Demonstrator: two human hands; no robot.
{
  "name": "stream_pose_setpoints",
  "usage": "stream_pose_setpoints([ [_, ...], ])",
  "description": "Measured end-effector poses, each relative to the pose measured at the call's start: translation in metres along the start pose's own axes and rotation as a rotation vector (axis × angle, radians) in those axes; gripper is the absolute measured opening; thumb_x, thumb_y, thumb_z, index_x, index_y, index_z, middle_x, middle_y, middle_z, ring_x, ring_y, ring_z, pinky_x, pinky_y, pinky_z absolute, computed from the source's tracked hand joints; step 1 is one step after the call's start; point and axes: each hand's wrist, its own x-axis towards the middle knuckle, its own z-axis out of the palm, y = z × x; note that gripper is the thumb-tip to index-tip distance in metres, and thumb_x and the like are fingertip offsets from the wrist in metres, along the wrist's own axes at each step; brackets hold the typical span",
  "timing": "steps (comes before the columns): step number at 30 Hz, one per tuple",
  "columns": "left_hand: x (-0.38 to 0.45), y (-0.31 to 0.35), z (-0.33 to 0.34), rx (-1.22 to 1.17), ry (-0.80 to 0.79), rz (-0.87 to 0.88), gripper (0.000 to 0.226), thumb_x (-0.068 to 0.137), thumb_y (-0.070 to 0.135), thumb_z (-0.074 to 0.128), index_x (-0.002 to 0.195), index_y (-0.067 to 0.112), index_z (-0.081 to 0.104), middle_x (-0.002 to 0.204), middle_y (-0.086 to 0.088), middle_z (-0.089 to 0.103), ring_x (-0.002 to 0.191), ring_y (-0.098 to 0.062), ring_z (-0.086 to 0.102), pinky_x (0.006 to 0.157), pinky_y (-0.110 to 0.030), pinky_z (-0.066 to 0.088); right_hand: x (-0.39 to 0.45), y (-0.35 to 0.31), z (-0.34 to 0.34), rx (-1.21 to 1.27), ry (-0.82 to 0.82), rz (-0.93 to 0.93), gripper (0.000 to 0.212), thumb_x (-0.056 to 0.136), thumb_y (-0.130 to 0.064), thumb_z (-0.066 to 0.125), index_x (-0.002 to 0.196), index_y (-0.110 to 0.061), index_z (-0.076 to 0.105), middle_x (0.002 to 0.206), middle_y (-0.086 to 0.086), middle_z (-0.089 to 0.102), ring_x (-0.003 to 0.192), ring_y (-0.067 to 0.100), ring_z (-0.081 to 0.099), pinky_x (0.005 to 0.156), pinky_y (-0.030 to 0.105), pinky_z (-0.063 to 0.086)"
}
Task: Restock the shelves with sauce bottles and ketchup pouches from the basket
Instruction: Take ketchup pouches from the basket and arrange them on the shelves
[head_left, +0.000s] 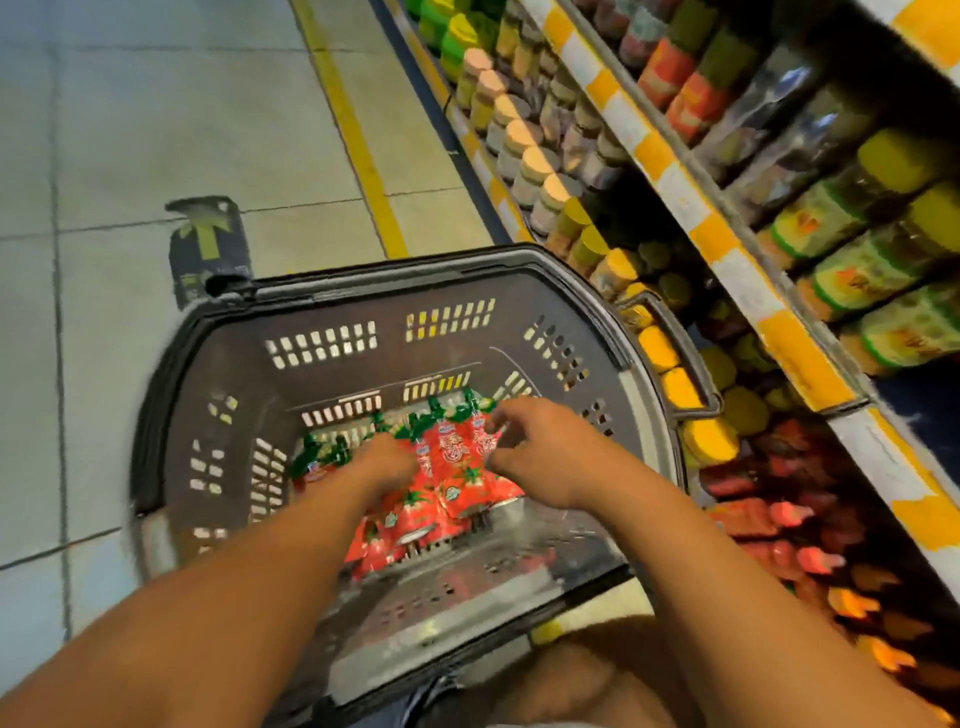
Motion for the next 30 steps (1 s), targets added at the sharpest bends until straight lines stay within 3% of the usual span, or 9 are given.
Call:
stream_pose_setpoints([
  [2,0.011,-0.011,0.015,-0.023,0.001,-0.078,0.011,0.097,0.016,0.06,0.095,0.006,0.065,0.111,-0.019,0.07,0.086,-0.028,0.062,0.08,-0.035,0.058,0.014,0.003,0.011,0.039,-0.029,0.026,0.034,0.097,-0.031,0.068,0.129,-0.019,0.061,0.11,0.008,0.07,0.087,0.025,0.067,0.079,0.04,0.056],
  [5,0.02,-0.024,0.027,0.092,0.012,-0.147,0.027,0.099,0.024,0.06,0.082,0.005,0.062,0.104,-0.014,0.068,0.089,-0.028,0.064,0.079,-0.031,0.055,0.022,0.018,0.022,0.08,-0.08,0.058,0.029,0.097,-0.03,0.068,0.124,-0.019,0.061,0.108,0.009,0.07,0.085,0.024,0.065,0.075,0.035,0.05],
  [8,0.032,-0.031,0.035,0.126,0.047,-0.199,0.032,0.095,0.033,0.062,0.108,0.005,0.069,0.106,-0.012,0.073,0.096,-0.028,0.07,0.084,-0.037,0.061,0.026,0.036,0.018,0.13,-0.085,0.086,0.028,0.096,-0.031,0.071,0.121,-0.025,0.062,0.105,0.002,0.067,0.089,0.02,0.064,0.075,0.031,0.048],
  [11,0.046,-0.039,0.044,0.126,0.071,-0.247,0.049,0.091,0.039,0.064,0.123,0.002,0.059,0.11,-0.013,0.071,0.101,-0.03,0.069,0.087,-0.041,0.061,0.031,0.047,0.012,0.194,-0.025,0.115,0.029,0.094,-0.03,0.073,0.121,-0.025,0.063,0.103,-0.001,0.065,0.085,0.019,0.065,0.069,0.027,0.047],
  [17,0.038,-0.038,0.049,0.008,0.129,-0.329,0.044,0.085,0.032,0.076,0.112,0.005,0.055,0.101,-0.012,0.068,0.09,-0.031,0.069,0.077,-0.043,0.064,0.038,0.043,0.018,0.26,-0.054,0.071,0.026,0.095,-0.03,0.073,0.119,-0.023,0.064,0.1,0.01,0.068,0.072,0.018,0.059,0.063,0.029,0.044],
  [21,0.025,-0.023,0.047,-0.012,0.177,-0.234,0.014,0.094,0.012,0.065,0.094,0.002,0.056,0.092,-0.012,0.065,0.083,-0.027,0.067,0.068,-0.038,0.061,0.039,0.041,0.019,0.294,-0.053,0.074,0.024,0.094,-0.027,0.074,0.117,-0.022,0.064,0.102,0.01,0.069,0.072,0.02,0.06,0.063,0.03,0.045],
  [23,0.025,-0.02,0.04,-0.081,0.198,-0.161,0.018,0.09,0.006,0.066,0.092,0.007,0.048,0.092,-0.014,0.065,0.084,-0.031,0.069,0.067,-0.041,0.061,0.038,0.042,0.019,0.331,-0.044,0.088,0.024,0.094,-0.024,0.074,0.115,-0.021,0.064,0.101,0.013,0.071,0.071,0.019,0.06,0.064,0.031,0.045],
  [26,0.013,-0.011,0.021,-0.361,0.178,-0.098,0.026,0.08,0.002,0.07,0.094,0.011,0.05,0.086,-0.017,0.068,0.068,-0.03,0.067,0.057,-0.04,0.053,0.037,0.046,0.019,0.376,-0.015,0.129,0.026,0.092,-0.026,0.077,0.115,-0.021,0.066,0.099,0.011,0.071,0.074,0.02,0.062,0.068,0.033,0.047],
  [30,-0.037,0.03,0.004,-0.725,0.024,-0.005,0.025,0.086,0.002,0.077,0.092,0.013,0.055,0.091,-0.016,0.074,0.074,-0.03,0.072,0.07,-0.043,0.06,0.041,0.05,0.021,0.45,0.035,0.211,0.037,0.091,-0.035,0.077,0.122,-0.02,0.063,0.103,0.001,0.067,0.071,0.015,0.057,0.064,0.031,0.044],
])
